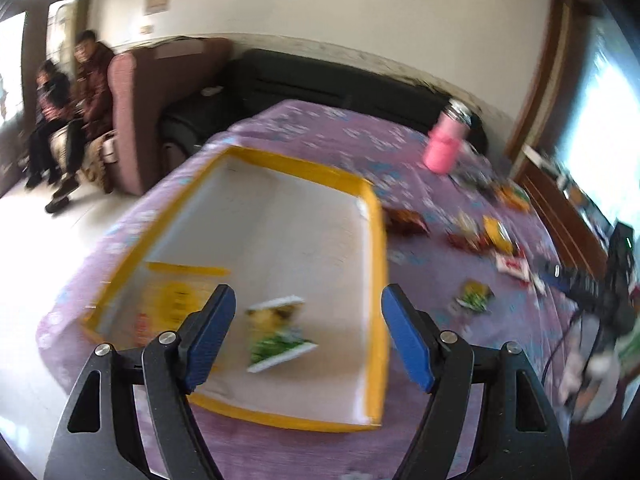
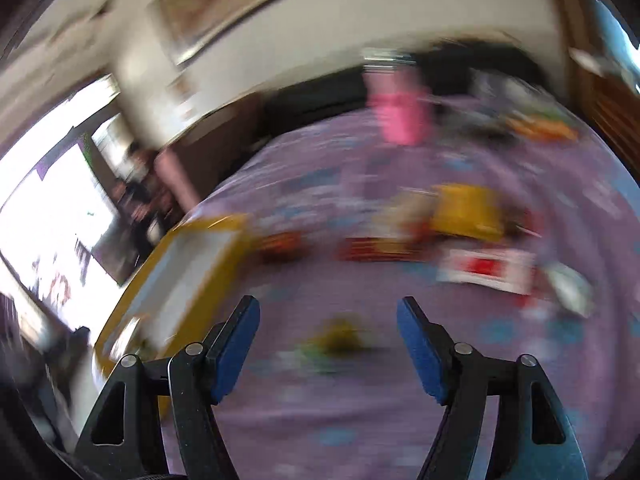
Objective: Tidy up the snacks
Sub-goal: 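Withdraw both open tools from the tray back over the snacks, then grasp the gold-green pea bag with the left tool while the right tool grasps the red-white packet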
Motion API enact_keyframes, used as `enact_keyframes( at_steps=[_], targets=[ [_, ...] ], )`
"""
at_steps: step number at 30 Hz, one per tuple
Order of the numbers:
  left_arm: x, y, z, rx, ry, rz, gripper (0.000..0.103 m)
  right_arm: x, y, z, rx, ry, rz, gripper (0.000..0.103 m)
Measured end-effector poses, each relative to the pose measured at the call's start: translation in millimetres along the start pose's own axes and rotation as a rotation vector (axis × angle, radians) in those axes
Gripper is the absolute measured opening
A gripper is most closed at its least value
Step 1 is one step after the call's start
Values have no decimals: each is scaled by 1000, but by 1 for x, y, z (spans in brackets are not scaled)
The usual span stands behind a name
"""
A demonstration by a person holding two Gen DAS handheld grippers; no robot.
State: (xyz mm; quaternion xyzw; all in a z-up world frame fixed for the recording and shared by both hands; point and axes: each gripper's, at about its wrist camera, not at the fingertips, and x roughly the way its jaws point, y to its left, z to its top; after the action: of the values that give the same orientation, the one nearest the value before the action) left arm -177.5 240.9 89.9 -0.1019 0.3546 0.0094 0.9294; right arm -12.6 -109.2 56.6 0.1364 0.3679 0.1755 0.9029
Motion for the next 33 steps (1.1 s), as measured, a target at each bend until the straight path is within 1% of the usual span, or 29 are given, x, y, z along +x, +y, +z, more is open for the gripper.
enact_keyframes(
  at_steps=[2,5,6,8,12,15,18,19,20,21,22,23,25,26,27,29,31,32,33],
  targets=[
    [9,-21,-3,51,26,-29,76,-5,-49,6,120,17,-30,75],
    [16,-46,-9,113,57,-63,76,-5,-85,9,205,30,-49,75],
    [19,-54,-11,132,68,-75,76,-3,-89,8,214,37,-43,75],
    [24,-67,-14,148,87,-92,76,4,-87,5,214,57,-32,75],
    [29,-87,-18,183,120,-115,76,23,-84,14,202,58,-74,75],
    [32,-98,-22,201,134,-118,76,47,-77,27,132,57,-157,75],
    [35,-102,-25,203,151,-122,76,66,-77,35,70,36,-198,75],
    [37,-103,-25,204,157,-121,76,72,-79,35,64,43,-199,75],
    [38,-104,-25,205,160,-120,76,78,-83,35,69,71,-185,75],
    [41,-105,-25,205,166,-120,76,84,-86,32,94,127,-131,75],
    [43,-105,-25,202,170,-121,76,86,-88,29,120,158,-78,75],
    [46,-105,-24,199,176,-123,76,83,-88,27,136,167,-8,75],
    [52,-107,-24,190,191,-131,76,80,-87,27,155,189,82,74],
    [55,-108,-25,186,198,-138,76,78,-87,27,161,173,88,74],
    [58,-110,-25,183,208,-146,76,76,-85,28,141,152,50,74],
    [63,-114,-27,187,218,-150,76,79,-81,27,81,138,-26,75],
    [68,-119,-29,198,230,-152,76,87,-77,23,50,159,-42,75],
    [70,-122,-29,204,234,-154,76,87,-72,21,15,147,-68,75],
    [73,-125,-29,213,236,-155,76,88,-68,21,-9,158,-75,75]
  ],
)
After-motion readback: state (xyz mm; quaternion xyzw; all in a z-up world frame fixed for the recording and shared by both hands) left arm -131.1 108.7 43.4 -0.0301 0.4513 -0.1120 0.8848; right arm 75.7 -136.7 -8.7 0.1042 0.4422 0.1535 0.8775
